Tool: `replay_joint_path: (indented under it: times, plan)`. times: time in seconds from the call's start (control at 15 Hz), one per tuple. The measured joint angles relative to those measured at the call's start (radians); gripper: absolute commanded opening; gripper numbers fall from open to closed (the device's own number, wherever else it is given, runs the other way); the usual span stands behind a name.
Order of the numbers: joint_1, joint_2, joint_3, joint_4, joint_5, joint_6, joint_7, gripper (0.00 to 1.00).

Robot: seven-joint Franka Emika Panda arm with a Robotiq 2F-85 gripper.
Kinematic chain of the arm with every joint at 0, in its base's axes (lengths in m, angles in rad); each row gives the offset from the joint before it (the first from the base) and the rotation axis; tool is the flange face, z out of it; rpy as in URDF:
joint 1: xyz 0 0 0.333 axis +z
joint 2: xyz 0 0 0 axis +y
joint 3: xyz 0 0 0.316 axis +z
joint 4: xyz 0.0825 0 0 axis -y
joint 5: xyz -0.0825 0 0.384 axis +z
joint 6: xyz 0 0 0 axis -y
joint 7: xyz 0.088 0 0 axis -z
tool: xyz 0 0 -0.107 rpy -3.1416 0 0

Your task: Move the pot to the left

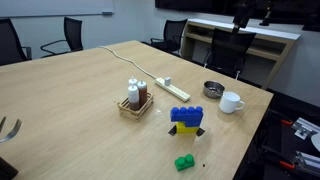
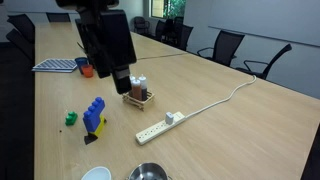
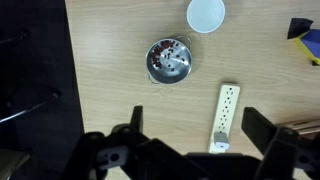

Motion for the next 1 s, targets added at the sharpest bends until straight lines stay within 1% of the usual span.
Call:
replay_joint_path:
  times: [0.67,0.8,1.0]
  plan:
    - [0.0,0.007,-0.002,0.0,0.007,0.0,0.001,1.0]
    - [-0.001,0.034,-0.014,0.002,0.016,0.007,0.01,1.0]
    - [-0.001,0.111,-0.045,0.002,0.06,0.032,0.012,1.0]
